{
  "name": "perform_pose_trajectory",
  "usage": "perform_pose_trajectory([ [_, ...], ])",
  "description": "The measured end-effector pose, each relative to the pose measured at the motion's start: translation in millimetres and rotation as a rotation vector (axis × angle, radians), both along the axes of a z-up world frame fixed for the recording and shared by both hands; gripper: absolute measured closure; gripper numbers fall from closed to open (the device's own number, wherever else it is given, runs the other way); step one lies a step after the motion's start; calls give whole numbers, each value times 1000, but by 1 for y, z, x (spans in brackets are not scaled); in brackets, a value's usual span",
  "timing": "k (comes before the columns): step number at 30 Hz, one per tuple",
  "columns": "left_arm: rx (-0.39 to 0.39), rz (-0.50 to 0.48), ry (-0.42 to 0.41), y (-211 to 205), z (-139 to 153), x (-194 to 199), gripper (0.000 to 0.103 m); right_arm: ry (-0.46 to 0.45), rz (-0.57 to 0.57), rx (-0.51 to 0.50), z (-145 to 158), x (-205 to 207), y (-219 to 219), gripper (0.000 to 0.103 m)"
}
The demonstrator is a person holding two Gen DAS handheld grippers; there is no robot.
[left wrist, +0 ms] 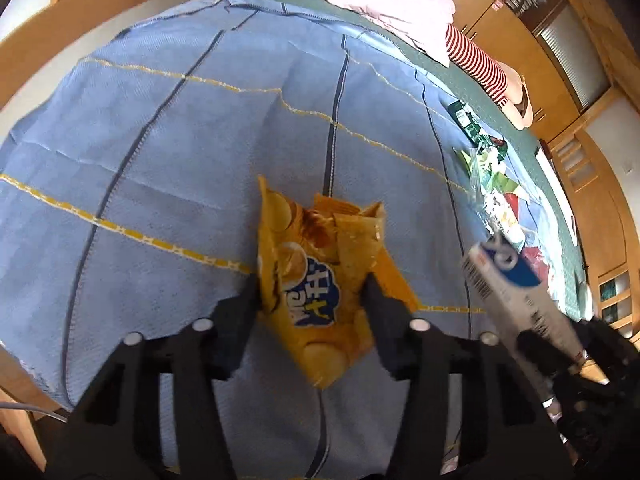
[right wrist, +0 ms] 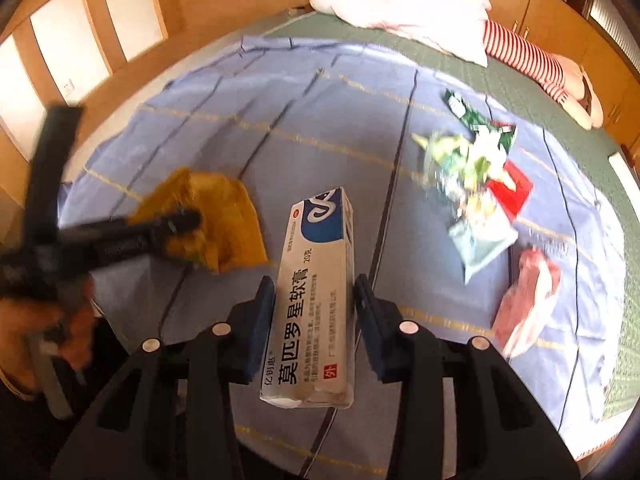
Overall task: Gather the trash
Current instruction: 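Carry the chip bag and ointment box over the trash bag and release both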
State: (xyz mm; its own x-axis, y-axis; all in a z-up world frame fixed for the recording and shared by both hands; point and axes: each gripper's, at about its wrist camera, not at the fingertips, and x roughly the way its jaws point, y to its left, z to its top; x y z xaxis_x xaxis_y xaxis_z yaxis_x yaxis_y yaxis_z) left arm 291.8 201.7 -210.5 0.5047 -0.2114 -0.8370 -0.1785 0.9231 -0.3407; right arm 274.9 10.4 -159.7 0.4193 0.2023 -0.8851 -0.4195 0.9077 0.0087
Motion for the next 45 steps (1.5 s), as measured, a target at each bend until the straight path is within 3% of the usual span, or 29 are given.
perform_pose_trajectory([
  [5,3,7,-87,6,20,-21,60,25,-79,91,-2,-14,-20,62],
  [14,217,106,-330,-23,109,-115,60,-177,-170,195,68,-82,-74,62],
  [21,399,0,-379,-99,149,-178,59,-303,-239,251,101,-154,-126,62],
  [29,396,-138,-505,-165,187,-234,59,-383,-312,275,123,-216,-187,62],
  [37,384,-228,-552,-210,197,-259,59,-389,-397,254,117,-255,-239,62],
  [41,382,-272,-566,-229,198,-266,58,-313,-401,227,98,-263,-251,62],
  [45,382,-302,-555,-240,194,-264,58,-194,-409,139,53,-271,-252,62],
])
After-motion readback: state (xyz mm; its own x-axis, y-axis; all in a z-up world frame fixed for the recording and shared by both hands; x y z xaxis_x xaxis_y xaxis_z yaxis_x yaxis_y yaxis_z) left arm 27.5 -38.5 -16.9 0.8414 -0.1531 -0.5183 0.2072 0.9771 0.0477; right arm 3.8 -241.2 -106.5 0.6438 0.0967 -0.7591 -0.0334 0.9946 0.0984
